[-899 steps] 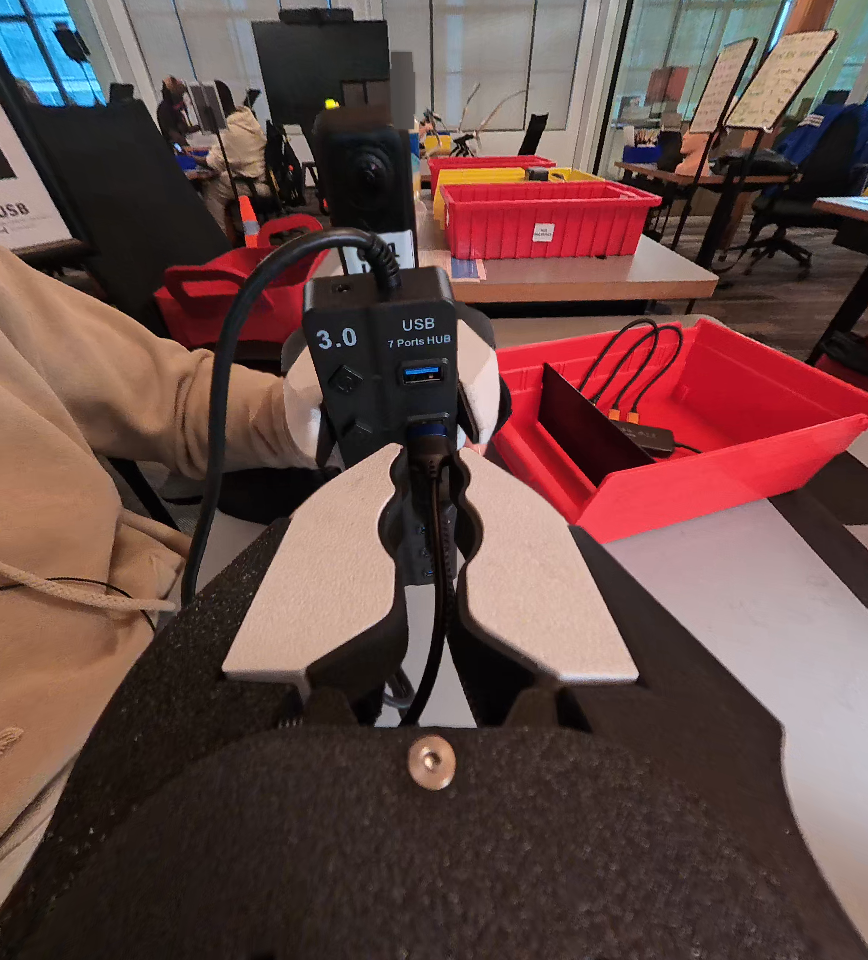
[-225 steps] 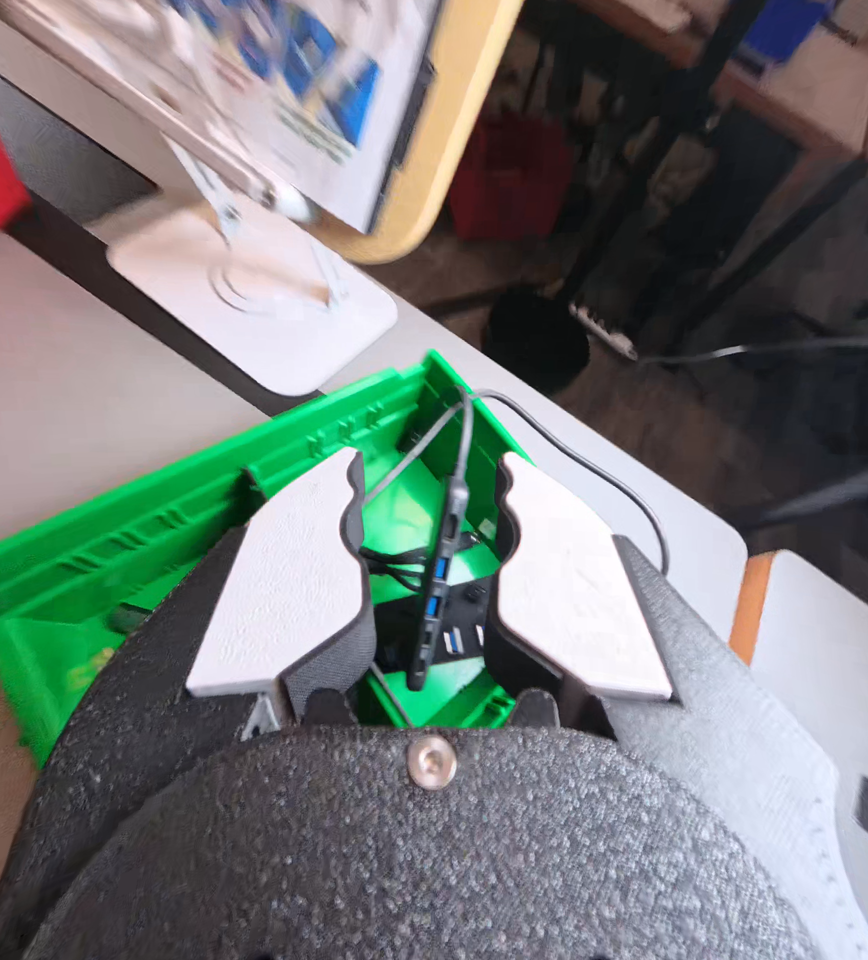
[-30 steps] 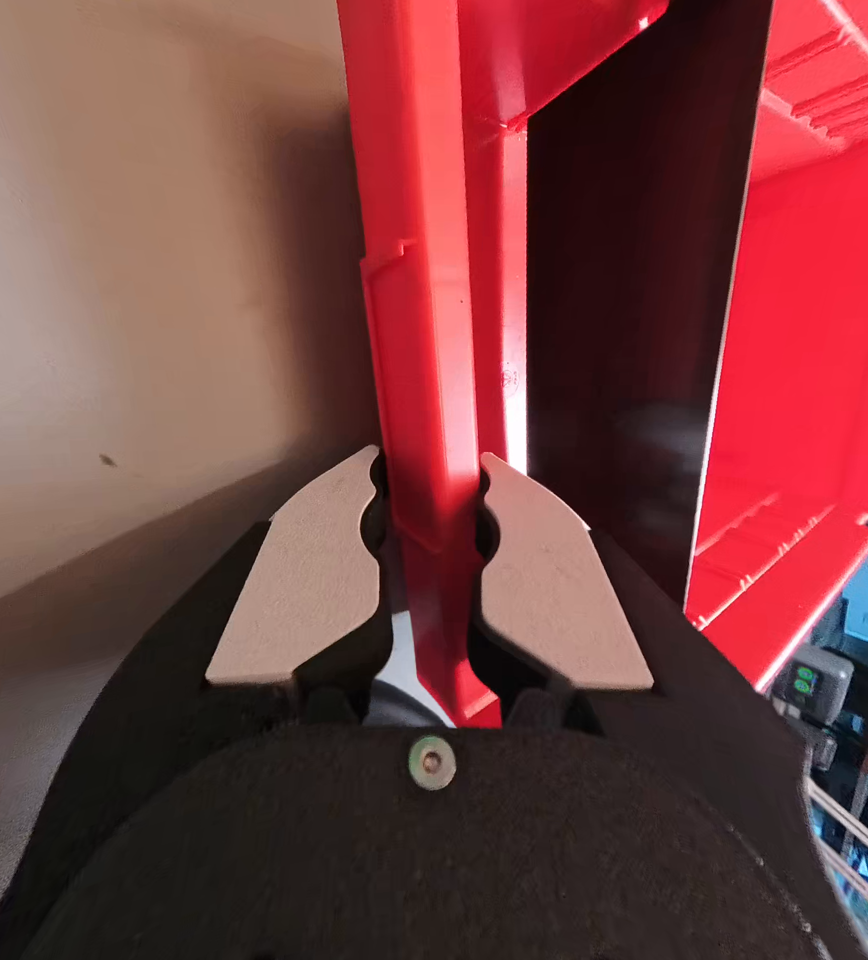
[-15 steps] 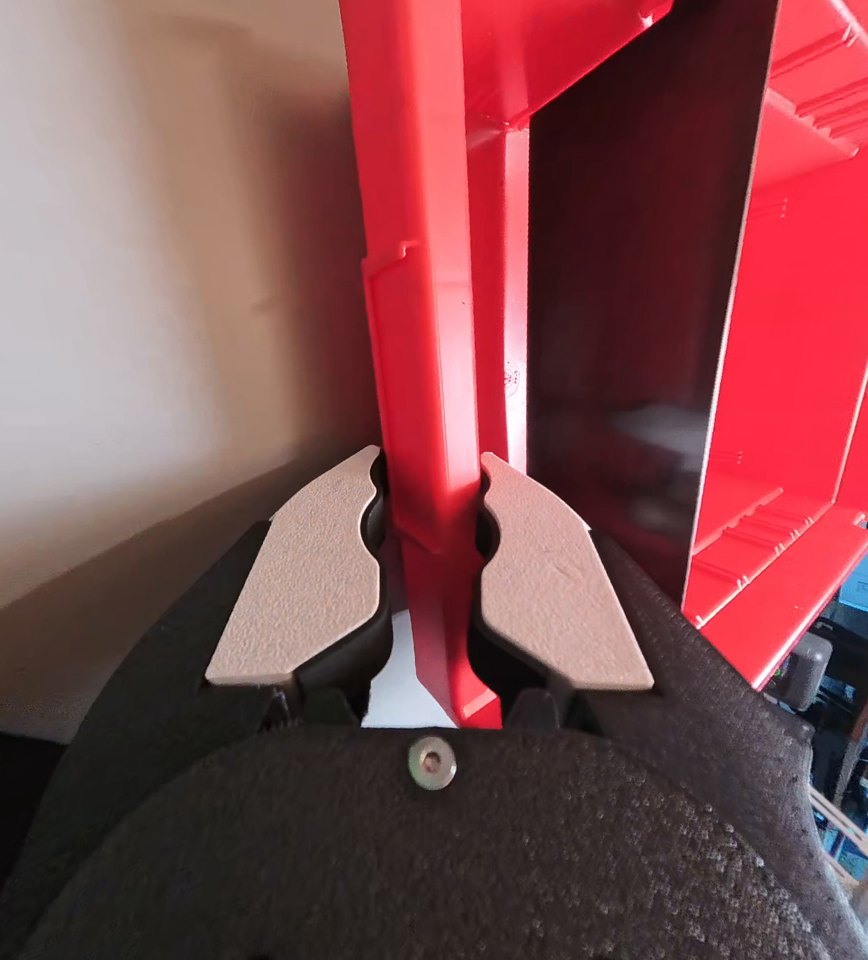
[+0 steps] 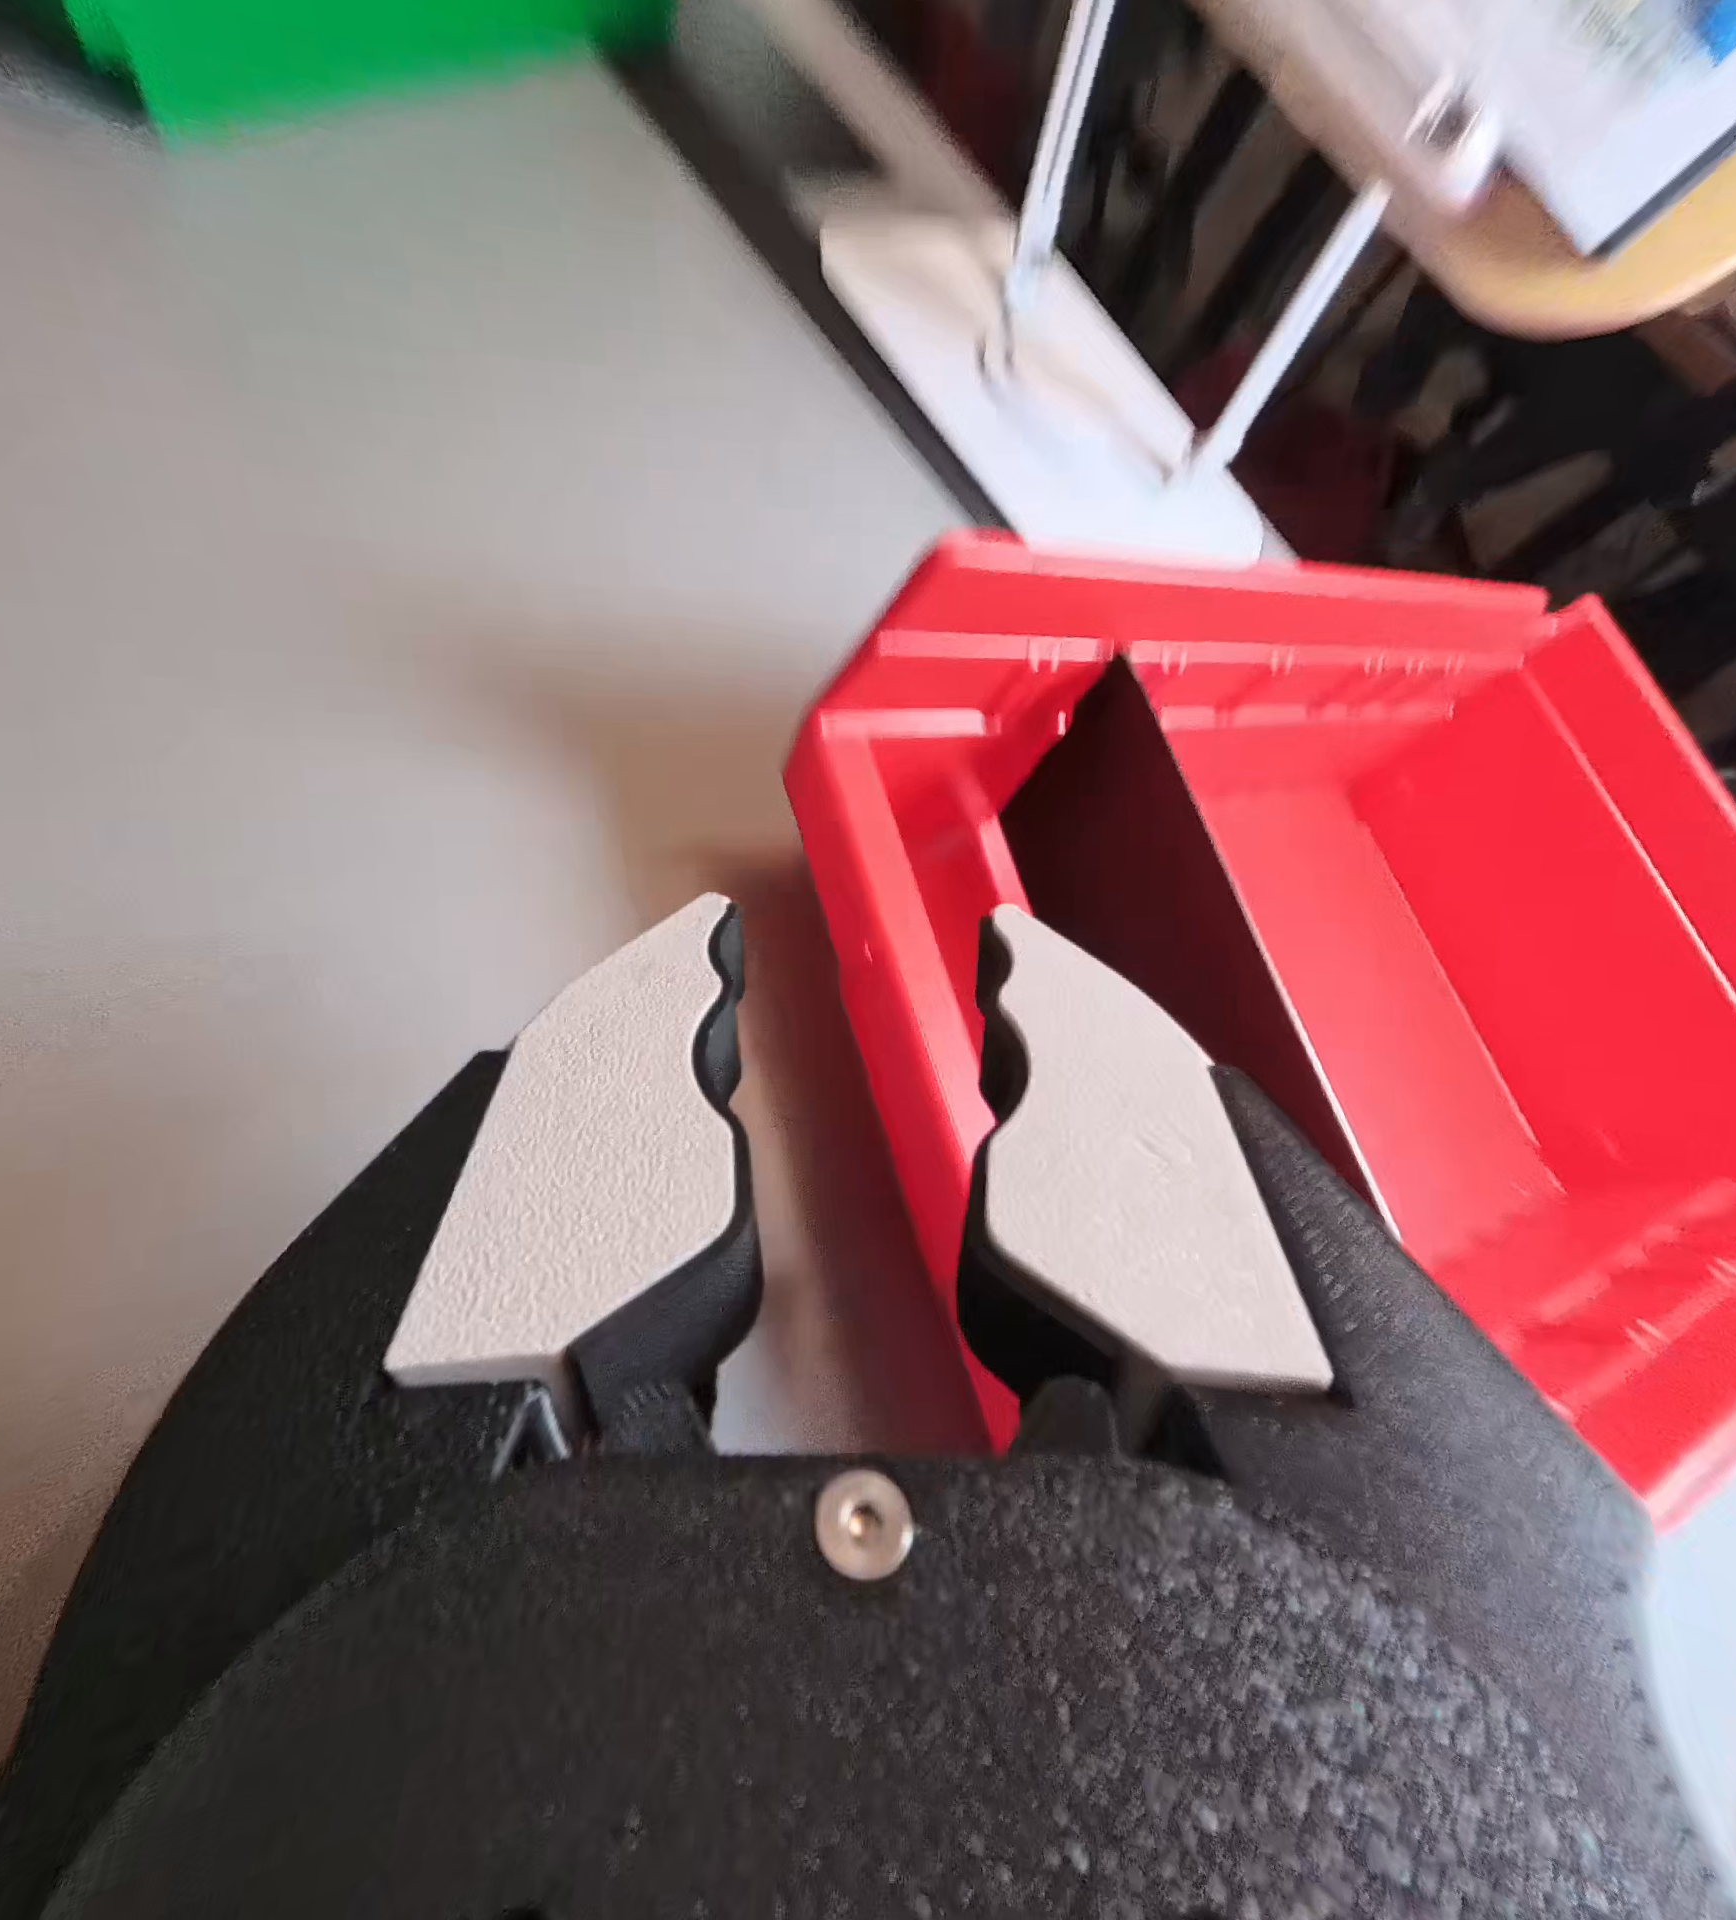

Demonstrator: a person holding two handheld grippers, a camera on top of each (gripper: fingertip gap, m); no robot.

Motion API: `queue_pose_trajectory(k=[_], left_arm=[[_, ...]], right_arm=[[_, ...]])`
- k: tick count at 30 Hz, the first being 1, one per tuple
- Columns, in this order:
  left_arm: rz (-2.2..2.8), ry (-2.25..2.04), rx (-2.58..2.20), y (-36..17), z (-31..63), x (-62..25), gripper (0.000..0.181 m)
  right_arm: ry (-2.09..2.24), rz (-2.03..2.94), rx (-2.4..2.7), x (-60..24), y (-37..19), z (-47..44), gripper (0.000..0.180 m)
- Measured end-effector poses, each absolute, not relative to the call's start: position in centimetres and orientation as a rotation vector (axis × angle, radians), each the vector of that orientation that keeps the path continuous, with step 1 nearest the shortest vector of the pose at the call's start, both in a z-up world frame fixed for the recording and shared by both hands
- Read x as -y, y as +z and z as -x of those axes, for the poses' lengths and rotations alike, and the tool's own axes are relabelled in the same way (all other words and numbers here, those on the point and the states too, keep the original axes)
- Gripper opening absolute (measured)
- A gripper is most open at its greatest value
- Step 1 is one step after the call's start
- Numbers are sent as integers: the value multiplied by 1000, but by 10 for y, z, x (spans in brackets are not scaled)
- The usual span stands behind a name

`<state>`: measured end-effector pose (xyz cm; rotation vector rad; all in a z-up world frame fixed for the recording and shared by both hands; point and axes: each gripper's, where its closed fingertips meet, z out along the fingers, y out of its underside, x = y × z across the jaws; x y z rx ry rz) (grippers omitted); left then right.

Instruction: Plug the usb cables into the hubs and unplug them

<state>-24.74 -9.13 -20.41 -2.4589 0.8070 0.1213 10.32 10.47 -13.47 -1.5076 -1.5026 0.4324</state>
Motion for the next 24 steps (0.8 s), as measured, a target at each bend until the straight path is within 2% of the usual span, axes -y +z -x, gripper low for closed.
queue_pose_trajectory(k=[5,12,17,24], left_arm=[[2249,-25,-542,-148,244,76,47],[2073,-172,170,-84,319,42,41],[2042,-113,461,-79,369,13,38],[2209,44,618,-109,398,-21,39]], right_arm=[[825,1416,1180,-97,-99,-84,43],[931,1396,1014,-96,-103,-86,46],[898,1392,1023,-92,-107,-91,46],[901,1391,1033,-88,-107,-90,45]])
